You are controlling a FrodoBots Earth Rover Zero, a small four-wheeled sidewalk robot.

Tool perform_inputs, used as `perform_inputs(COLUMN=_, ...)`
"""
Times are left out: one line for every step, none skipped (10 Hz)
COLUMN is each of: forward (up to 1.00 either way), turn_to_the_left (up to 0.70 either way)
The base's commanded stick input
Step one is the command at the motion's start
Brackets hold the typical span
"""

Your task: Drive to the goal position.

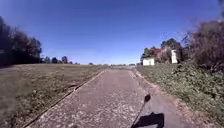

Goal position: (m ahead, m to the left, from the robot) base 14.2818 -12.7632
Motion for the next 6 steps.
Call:
perform_inputs(forward=0.7, turn_to_the_left=0.0)
perform_inputs(forward=0.7, turn_to_the_left=0.0)
perform_inputs(forward=0.7, turn_to_the_left=0.0)
perform_inputs(forward=0.7, turn_to_the_left=0.0)
perform_inputs(forward=0.7, turn_to_the_left=0.0)
perform_inputs(forward=0.7, turn_to_the_left=0.0)
